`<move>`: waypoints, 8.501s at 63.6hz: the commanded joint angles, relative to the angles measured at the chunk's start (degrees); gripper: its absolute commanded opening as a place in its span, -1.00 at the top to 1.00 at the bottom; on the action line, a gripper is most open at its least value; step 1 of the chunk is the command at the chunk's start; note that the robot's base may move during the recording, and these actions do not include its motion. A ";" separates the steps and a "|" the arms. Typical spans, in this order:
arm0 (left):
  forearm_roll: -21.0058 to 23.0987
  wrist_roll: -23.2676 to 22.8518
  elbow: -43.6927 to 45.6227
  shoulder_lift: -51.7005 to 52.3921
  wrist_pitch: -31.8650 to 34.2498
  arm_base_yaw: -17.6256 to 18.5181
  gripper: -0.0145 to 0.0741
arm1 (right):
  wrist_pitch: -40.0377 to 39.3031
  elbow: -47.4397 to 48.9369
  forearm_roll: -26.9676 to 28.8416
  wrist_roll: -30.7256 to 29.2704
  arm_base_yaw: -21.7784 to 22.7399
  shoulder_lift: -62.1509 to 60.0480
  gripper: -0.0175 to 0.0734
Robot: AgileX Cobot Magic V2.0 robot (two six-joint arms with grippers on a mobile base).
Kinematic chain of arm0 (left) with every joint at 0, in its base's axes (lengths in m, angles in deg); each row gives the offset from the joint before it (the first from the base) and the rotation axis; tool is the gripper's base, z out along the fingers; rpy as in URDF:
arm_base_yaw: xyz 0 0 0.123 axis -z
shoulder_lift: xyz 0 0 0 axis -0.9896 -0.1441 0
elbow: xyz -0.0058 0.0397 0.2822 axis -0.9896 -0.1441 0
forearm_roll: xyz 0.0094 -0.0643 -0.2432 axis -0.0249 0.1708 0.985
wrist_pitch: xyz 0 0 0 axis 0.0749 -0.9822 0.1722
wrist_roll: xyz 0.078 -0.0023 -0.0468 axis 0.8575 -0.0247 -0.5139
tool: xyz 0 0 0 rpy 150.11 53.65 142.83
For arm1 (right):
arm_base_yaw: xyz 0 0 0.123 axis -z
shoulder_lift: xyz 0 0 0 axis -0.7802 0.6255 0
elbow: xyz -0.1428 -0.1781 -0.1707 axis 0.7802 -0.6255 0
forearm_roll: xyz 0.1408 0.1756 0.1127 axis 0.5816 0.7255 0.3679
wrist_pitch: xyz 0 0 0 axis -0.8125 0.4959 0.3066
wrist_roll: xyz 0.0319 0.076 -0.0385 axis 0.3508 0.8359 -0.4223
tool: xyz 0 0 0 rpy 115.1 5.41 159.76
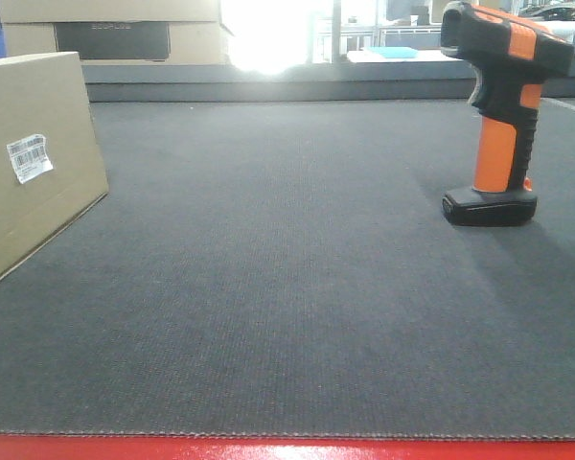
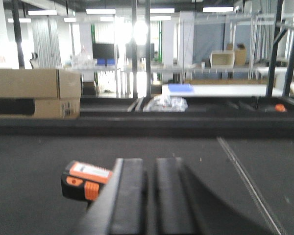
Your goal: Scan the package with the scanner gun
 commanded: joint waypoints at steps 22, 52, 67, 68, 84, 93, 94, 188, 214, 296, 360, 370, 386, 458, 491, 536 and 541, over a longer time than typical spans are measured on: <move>3.50 -0.44 13.74 -21.52 -15.08 7.10 -0.65 | 0.27 0.94 -0.54 -0.05 0.15 9.40 -0.62; 0.31 -3.06 44.70 -55.65 -52.13 7.61 -0.64 | 0.27 0.94 -0.54 -0.05 -3.55 9.40 -0.62; -4.01 -3.06 53.04 -67.74 -54.81 7.61 -0.64 | 0.38 0.94 -0.54 -0.05 -4.24 9.40 -0.62; -4.01 -3.06 53.61 -68.59 -54.81 7.61 -0.64 | 0.38 0.94 -0.54 -0.05 -4.24 9.40 -0.62; -4.34 -2.86 57.03 -77.33 -54.55 7.53 -0.64 | 0.86 0.94 -0.19 -0.05 -4.24 9.40 -0.62; -4.34 -2.86 57.06 -80.30 -54.01 7.53 -0.64 | 1.79 0.94 -0.19 -0.05 -4.24 9.40 -0.62; -4.34 -2.86 57.06 -80.59 -54.14 7.53 -0.64 | 1.79 0.94 -0.19 -0.05 -4.24 9.40 -0.62; 7.99 -2.86 57.72 -77.19 -54.81 6.99 0.92 | -25.10 0.05 10.85 -0.05 -14.65 45.11 -0.62; 7.99 -2.86 57.72 -77.19 -54.81 6.99 0.92 | -45.92 -4.60 10.85 -0.05 -14.65 59.56 -0.62; 7.99 -2.86 57.72 -77.19 -54.81 6.99 0.92 | -63.72 1.33 16.41 -0.05 -18.69 76.62 -0.62; 7.99 -2.86 57.72 -77.19 -54.81 6.99 0.92 | -65.05 6.30 19.38 -0.05 -18.58 80.77 -0.62; 7.99 -2.86 57.72 -77.19 -54.81 6.99 0.92 | -65.05 6.30 20.27 -0.05 -18.58 80.77 -0.59; 7.99 -2.86 57.72 -77.19 -54.81 6.99 0.92 | -65.05 6.30 24.67 -0.05 -18.58 80.77 0.40; 22.14 -2.86 57.89 -72.37 -54.81 6.99 0.92 | -37.11 22.76 24.70 -49.77 -18.58 63.75 0.95; 25.67 -2.86 57.89 -72.37 -54.81 6.99 0.92 | -37.25 25.11 24.70 -53.53 -18.58 63.97 0.95; 15.77 -2.86 57.89 -72.37 -54.81 6.99 0.92 | -35.69 25.20 54.07 -51.05 -18.58 59.82 0.96; 13.65 -2.86 57.89 -72.47 -54.81 6.99 0.92 | -34.53 25.20 55.55 -50.95 -18.58 59.39 0.96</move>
